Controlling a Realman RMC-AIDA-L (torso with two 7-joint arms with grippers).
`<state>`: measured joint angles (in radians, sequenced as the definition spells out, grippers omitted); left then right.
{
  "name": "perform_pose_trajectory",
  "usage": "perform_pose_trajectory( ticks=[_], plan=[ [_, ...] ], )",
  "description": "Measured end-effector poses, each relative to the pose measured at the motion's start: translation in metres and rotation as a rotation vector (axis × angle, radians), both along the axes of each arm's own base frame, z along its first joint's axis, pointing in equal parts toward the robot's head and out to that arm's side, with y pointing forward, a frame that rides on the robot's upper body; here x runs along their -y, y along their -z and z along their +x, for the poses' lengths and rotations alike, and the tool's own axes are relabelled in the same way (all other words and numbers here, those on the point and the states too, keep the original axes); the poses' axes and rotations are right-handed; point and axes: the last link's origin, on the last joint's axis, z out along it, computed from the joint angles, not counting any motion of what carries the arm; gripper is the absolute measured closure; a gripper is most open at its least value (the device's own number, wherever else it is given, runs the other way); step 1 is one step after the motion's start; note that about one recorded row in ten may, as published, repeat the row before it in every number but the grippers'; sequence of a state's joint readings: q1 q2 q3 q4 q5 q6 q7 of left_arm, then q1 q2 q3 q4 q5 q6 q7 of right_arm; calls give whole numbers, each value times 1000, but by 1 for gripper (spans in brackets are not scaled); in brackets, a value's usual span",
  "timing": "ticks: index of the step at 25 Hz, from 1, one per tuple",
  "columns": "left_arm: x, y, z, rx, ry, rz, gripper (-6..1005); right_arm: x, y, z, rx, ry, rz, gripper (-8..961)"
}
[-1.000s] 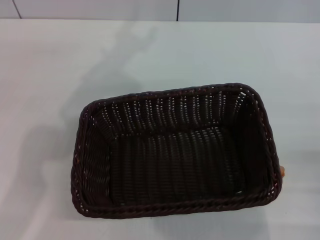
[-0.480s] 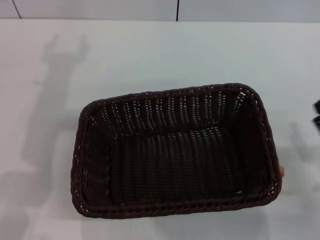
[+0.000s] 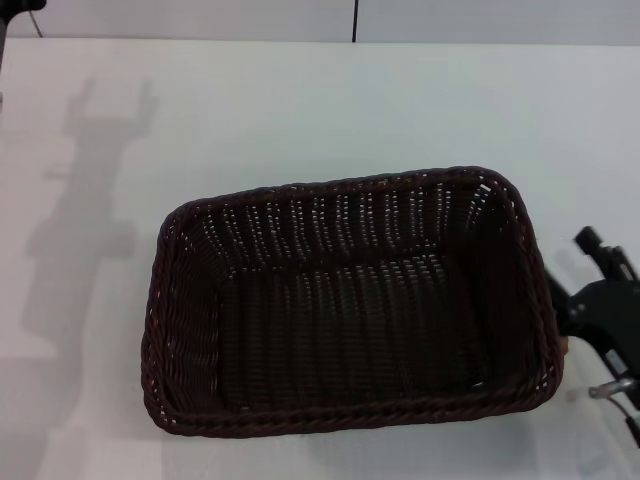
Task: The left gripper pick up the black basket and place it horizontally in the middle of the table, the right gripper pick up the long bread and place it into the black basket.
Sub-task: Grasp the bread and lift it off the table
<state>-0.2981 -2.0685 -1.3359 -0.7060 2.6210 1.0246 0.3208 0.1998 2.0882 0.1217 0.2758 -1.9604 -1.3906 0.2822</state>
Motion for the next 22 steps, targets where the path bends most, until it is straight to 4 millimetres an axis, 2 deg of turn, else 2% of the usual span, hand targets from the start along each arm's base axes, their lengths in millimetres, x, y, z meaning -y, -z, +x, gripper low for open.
perform_pose_trajectory(
  ticks=[15,22],
  plan=[
    [-5,4,-3,-5,0,-26,194,-17,24,0,56,59,-136,113],
    [-8,5,-4,-13,-1,-32,194,-19,26,1,54,72,-150,135]
  ],
)
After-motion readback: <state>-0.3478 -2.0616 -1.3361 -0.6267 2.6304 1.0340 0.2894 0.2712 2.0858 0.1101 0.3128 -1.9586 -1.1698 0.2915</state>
